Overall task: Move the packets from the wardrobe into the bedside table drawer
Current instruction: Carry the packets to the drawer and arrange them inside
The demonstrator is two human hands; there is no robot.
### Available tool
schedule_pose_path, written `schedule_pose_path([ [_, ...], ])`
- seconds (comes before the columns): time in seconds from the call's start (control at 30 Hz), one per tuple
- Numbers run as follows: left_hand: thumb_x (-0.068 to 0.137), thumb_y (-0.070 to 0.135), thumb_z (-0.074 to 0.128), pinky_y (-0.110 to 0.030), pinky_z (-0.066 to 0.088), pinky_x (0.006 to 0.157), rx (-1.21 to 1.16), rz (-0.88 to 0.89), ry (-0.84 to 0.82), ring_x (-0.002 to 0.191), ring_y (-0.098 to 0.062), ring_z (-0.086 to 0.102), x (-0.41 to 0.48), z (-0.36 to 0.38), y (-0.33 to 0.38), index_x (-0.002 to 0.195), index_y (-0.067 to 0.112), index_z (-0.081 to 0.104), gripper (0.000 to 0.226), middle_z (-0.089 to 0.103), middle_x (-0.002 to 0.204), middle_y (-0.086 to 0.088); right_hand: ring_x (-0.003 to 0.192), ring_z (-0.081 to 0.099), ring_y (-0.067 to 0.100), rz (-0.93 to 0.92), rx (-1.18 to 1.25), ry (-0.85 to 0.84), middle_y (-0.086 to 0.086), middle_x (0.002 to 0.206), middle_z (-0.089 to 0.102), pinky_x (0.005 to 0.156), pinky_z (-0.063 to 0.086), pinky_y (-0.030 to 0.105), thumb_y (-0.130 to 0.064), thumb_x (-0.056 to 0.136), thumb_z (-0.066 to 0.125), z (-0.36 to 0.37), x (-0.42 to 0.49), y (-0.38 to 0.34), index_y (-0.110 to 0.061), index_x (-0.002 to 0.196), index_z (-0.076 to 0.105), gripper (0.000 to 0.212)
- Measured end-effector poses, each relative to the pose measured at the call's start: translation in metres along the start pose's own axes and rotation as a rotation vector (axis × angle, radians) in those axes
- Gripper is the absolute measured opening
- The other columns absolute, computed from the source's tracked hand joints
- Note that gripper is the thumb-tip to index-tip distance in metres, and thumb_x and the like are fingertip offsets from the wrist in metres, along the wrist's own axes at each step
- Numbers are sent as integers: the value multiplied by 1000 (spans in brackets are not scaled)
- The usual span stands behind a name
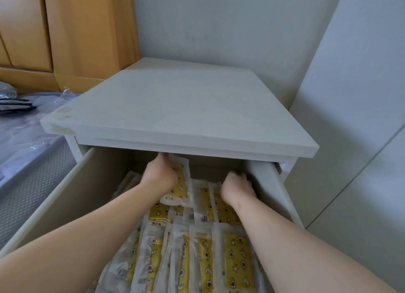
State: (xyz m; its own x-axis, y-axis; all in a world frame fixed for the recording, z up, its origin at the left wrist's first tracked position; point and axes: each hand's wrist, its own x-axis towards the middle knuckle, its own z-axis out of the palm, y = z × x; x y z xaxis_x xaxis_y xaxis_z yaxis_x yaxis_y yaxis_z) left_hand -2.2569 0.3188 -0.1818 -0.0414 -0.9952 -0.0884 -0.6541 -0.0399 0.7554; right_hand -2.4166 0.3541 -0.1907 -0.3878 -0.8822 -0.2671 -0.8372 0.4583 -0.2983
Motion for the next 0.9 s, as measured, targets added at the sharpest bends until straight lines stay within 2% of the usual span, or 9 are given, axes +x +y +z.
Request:
schedule_pose_path([
  [0.07, 89, 2, 56, -21, 49, 56, -135, -75, -62, 77, -13, 58, -5, 10, 0, 146, 20, 23, 68, 55, 122, -10, 135, 33, 34, -35, 74, -82, 13, 150, 28, 106, 39, 44, -11, 95, 46, -1, -1, 1, -16, 148, 25, 57],
  [0.13, 90, 2, 56, -18, 46, 52, -88, -116, -124, 71, -8, 52, -7, 24, -1, 151, 23, 9, 80, 46, 137, -14, 139, 27, 34, -41, 89, -220, 12, 155, 20, 109, 36, 45, -25, 89, 61, 5, -4, 2, -21, 151, 16, 76],
  [0.23, 90, 2, 55, -18, 45, 58, -46, -134, -181, 79, -8, 50, -4, 39, -4, 151, 19, 6, 80, 44, 138, -13, 140, 23, 35, -41, -32, -289, 11, 156, 15, 107, 35, 45, -34, 80, 71, 16, -6, 7, -24, 151, 11, 93],
  [0.4, 87, 5, 62, -21, 47, 68, -46, -118, -145, 102, -16, 55, -1, 54, -2, 150, 19, 16, 79, 50, 132, -10, 125, 45, 31, -1, -62, -113, 13, 141, 36, 92, 48, 39, -9, 90, 56, 18, -5, 11, -15, 144, 24, 64],
  [0.57, 92, 6, 54, -24, 46, 75, -85, -68, -188, 112, -21, 56, -8, 74, 10, 150, 22, 13, 74, 49, 136, -10, 116, 53, 29, 17, 21, -111, 11, 136, 46, 80, 47, 34, -25, 94, 46, 17, -5, 5, -15, 141, 36, 49],
  [0.73, 99, 19, 38, -28, 50, 81, 246, 118, -314, 106, -21, 59, -8, 65, 5, 152, 30, 7, 61, 45, 139, -14, 101, 58, 24, 35, 52, -170, 10, 118, 57, 79, 49, 31, -20, 93, 37, 13, -5, 3, -13, 129, 50, 39],
  [0.77, 100, 23, 37, -34, 47, 93, 346, 148, -354, 117, -24, 53, -8, 60, 0, 151, 34, 6, 61, 37, 146, -13, 96, 60, 22, 28, 52, -173, 9, 112, 60, 76, 49, 29, -18, 93, 38, 13, -3, 3, -12, 125, 53, 35],
  [0.83, 100, 34, 35, -44, 19, 115, 564, 229, -449, 144, -25, 17, -8, 52, -14, 150, 37, -1, 61, 14, 158, -5, 94, 60, 22, 11, 36, -186, 9, 109, 61, 74, 50, 29, -18, 92, 41, 16, -1, 4, -13, 117, 55, 29],
  [0.9, 98, 48, 31, -45, -3, 117, 729, 332, -455, 147, -19, -7, -9, 44, -25, 149, 38, -5, 63, 1, 160, 5, 109, 54, 27, 1, 3, -199, 12, 122, 56, 82, 50, 33, -22, 92, 44, 19, 1, 5, -13, 125, 51, 36],
])
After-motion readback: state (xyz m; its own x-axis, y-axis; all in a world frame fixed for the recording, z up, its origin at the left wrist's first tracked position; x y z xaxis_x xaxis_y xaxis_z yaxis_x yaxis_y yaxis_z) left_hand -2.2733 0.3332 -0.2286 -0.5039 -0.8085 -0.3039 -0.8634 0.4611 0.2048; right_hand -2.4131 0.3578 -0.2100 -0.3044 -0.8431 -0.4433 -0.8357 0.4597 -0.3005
